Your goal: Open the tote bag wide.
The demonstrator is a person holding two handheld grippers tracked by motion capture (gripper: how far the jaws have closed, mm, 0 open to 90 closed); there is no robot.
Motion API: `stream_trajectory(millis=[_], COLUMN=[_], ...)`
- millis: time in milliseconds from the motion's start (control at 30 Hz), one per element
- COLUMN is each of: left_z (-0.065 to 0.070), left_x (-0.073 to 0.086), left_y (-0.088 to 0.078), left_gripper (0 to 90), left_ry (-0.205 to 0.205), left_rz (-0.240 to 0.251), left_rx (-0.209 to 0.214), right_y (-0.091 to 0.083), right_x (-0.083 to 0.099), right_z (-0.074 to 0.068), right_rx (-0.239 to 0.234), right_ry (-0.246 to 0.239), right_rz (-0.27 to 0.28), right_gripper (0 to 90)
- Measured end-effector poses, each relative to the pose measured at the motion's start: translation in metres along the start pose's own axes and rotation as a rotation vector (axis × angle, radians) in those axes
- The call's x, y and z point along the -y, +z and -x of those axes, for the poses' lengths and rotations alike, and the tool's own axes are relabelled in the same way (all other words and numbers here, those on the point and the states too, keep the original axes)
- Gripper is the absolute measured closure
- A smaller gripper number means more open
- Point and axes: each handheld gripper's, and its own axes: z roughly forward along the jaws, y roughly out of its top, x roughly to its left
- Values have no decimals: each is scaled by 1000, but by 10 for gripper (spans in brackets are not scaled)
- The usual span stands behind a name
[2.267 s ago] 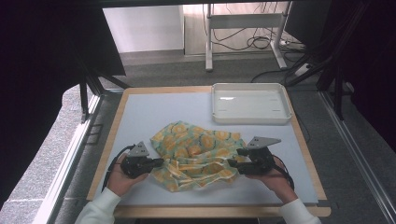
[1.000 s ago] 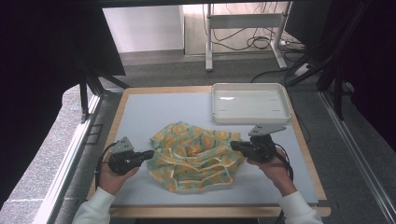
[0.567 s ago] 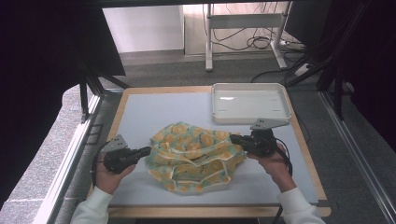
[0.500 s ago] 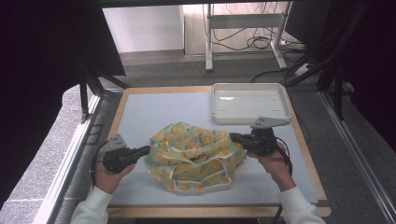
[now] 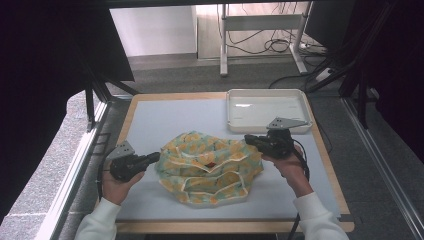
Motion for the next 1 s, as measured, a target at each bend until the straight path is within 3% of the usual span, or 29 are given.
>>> stream_trajectory(millis=[1000], left_z=[4], left_x=[-6], left_y=[-1], left_gripper=[900], left_ry=[11], left_rz=[15], left_rx=[-43], right_y=[2], right_x=[-4], right_z=[4], right_rx=[27], right_ry=[-7], right_rz=[9], right_gripper=[890])
